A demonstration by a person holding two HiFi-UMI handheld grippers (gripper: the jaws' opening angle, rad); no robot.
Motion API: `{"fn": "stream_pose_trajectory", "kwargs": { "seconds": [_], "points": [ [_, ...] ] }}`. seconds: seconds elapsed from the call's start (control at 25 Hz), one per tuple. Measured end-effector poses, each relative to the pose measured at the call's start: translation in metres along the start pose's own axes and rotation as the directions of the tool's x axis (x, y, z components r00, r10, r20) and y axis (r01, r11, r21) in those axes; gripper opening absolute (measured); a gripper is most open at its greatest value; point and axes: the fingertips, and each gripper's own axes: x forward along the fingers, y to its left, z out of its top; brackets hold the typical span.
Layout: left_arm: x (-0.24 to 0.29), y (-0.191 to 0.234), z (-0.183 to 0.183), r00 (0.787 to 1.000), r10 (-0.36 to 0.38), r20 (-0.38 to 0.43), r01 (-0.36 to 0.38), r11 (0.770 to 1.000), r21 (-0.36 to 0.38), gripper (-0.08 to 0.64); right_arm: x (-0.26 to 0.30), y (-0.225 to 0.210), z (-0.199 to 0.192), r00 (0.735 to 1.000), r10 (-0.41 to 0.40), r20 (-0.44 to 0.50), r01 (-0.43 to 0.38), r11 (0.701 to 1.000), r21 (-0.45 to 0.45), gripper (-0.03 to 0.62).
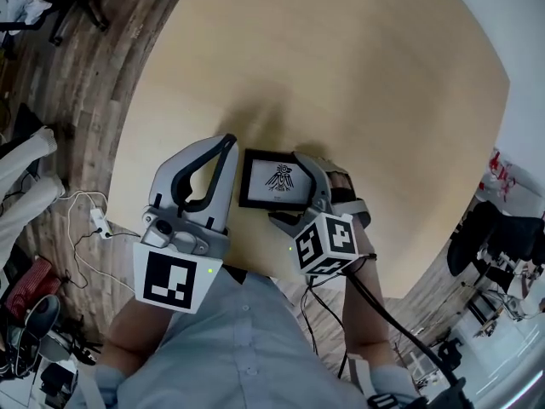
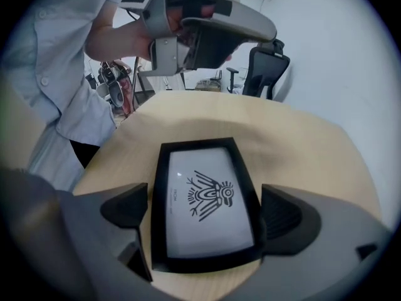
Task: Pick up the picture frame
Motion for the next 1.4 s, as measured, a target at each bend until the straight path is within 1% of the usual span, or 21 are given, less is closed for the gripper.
{"fn": "stream_pose_trajectory", "kwargs": {
  "seconds": [0.16, 0.28, 0.36, 0.52, 0.68, 0.8, 0.92, 1.16, 1.4],
  "points": [
    [0.002, -0.001, -0.002, 1.000, -0.013, -0.016, 0.013, 1.000, -0.002, 0.000, 0.004, 0.000, -0.003, 0.998, 0.050, -0.043, -0.050, 0.999, -0.001, 0.538],
    [0.003, 0.001, -0.004, 1.000, -0.006, -0.023, 0.006, 1.000, -0.011, 0.000, 0.006, 0.000, -0.005, 0.992, 0.091, -0.085, -0.094, 0.995, -0.030, 0.537],
    [0.002, 0.002, -0.005, 1.000, -0.002, -0.028, 0.002, 1.000, -0.011, 0.000, 0.008, 0.000, -0.006, 0.989, 0.116, -0.096, -0.121, 0.992, -0.044, 0.537],
    [-0.001, 0.005, -0.007, 0.999, 0.004, -0.036, -0.004, 1.000, -0.012, 0.000, 0.007, 0.001, -0.005, 0.988, 0.116, -0.100, -0.121, 0.991, -0.049, 0.536],
    [-0.003, 0.006, -0.005, 1.000, 0.003, -0.023, -0.004, 1.000, -0.019, 0.000, 0.009, 0.003, -0.004, 0.988, 0.109, -0.113, -0.117, 0.991, -0.065, 0.535],
    [-0.003, 0.005, -0.002, 1.000, -0.002, -0.015, 0.002, 1.000, -0.016, 0.000, 0.008, 0.002, -0.004, 0.989, 0.095, -0.116, -0.102, 0.993, -0.062, 0.535],
    [-0.006, 0.006, 0.000, 1.000, -0.004, -0.009, 0.004, 1.000, -0.014, 0.000, 0.007, -0.001, -0.004, 0.991, 0.074, -0.108, -0.078, 0.996, -0.034, 0.535],
    [-0.011, 0.004, 0.001, 1.000, -0.006, -0.003, 0.006, 1.000, -0.013, 0.000, 0.000, -0.017, -0.001, 0.999, -0.001, -0.047, 0.003, 1.000, 0.031, 0.534],
    [-0.021, -0.005, 0.006, 1.000, -0.010, 0.002, 0.010, 1.000, 0.014, 0.000, -0.014, -0.022, 0.003, 0.997, -0.073, -0.005, 0.073, 0.996, 0.045, 0.534]
  ]
}}
